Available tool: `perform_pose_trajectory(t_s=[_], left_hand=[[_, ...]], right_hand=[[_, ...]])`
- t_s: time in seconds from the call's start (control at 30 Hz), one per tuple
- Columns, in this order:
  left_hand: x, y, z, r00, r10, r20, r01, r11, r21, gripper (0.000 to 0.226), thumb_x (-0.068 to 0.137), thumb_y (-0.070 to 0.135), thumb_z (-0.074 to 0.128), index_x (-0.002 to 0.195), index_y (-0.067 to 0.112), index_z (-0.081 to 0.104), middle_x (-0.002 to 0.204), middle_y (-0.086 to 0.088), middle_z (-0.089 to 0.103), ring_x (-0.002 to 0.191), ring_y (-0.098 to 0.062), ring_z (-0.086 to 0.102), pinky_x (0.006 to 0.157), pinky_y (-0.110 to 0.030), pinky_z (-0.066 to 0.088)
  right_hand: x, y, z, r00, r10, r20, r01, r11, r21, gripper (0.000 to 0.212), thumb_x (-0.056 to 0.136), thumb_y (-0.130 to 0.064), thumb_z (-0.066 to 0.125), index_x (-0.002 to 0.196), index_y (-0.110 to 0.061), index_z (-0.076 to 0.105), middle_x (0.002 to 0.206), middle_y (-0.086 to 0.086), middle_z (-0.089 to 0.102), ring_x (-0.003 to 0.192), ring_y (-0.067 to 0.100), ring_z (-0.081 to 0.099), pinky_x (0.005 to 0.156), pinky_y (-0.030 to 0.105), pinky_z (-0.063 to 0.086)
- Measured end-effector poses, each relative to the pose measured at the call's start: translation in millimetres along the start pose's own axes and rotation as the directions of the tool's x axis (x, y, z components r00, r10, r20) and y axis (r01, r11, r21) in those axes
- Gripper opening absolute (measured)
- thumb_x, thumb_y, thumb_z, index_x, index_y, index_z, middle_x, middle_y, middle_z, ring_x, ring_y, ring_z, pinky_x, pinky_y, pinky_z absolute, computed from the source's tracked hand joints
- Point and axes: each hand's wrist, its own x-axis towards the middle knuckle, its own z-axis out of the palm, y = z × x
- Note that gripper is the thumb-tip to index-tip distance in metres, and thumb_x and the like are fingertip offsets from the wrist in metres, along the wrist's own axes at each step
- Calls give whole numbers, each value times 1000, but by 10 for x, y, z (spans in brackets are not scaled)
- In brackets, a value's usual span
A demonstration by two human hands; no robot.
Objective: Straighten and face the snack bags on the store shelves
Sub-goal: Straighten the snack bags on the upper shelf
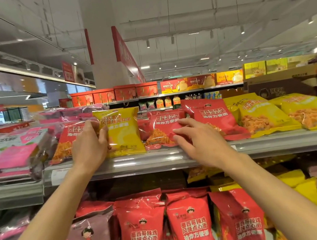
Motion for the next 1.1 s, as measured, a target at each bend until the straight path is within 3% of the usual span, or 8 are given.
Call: perform_pose_trajectory(t_s=[0.2,0.27,0.4,0.47,0.57,0.73,0.9,1.1], left_hand=[[-25,150,-24,990,-24,-142,-1,984,-176,25,105,36,56,110,12,58,75,16,59,62,3,61,62,-20,46],[-18,275,-50,986,-19,-167,-19,975,-221,24,105,37,55,110,14,56,76,13,61,63,1,64,63,-16,47],[-24,623,16,978,23,-207,-83,955,-286,12,105,29,57,110,20,52,76,17,57,65,24,57,56,3,40],[-28,767,92,982,38,-185,-94,948,-304,15,105,31,57,109,17,54,74,13,60,62,17,62,56,-3,45],[-52,930,248,992,62,-110,-94,942,-321,24,104,37,56,112,15,58,74,2,69,64,-10,69,73,-38,58],[-119,1138,487,986,92,-136,-124,962,-244,17,102,36,60,104,19,60,71,22,57,62,9,57,65,-28,41],[-134,1153,539,989,92,-119,-119,962,-245,17,102,36,59,102,19,60,72,18,61,68,1,60,67,-32,42],[-177,1149,464,995,52,-82,-74,955,-288,24,102,41,56,108,18,59,77,-1,72,70,-22,73,76,-45,58]], right_hand=[[-12,70,-97,999,-38,28,34,992,121,36,106,-42,48,129,-26,71,150,-7,56,136,12,50,113,41,39],[-43,146,-168,997,-46,-66,60,972,229,28,104,-36,54,117,-23,75,133,-8,67,119,3,56,106,35,46],[-70,468,-390,960,57,-276,2,978,209,22,101,-34,58,113,-22,72,111,-11,65,104,6,59,90,30,51],[-71,717,-519,939,155,-306,-124,985,116,24,100,-37,58,114,-21,71,112,-9,62,108,12,58,90,32,47],[-98,1020,-608,930,277,-240,-289,957,-15,35,100,-46,55,108,-18,73,110,3,67,107,24,60,85,36,46],[-126,1064,-487,943,324,-81,-330,940,-83,59,102,-63,40,61,-24,52,71,-4,56,80,27,60,68,35,41],[-111,1063,-509,941,337,-40,-338,941,-21,47,101,-62,45,73,-25,54,69,-8,59,70,18,59,64,36,43],[-96,1018,-516,920,357,-164,-325,925,196,32,103,-46,52,86,-22,65,79,-8,68,75,16,63,63,33,45]])
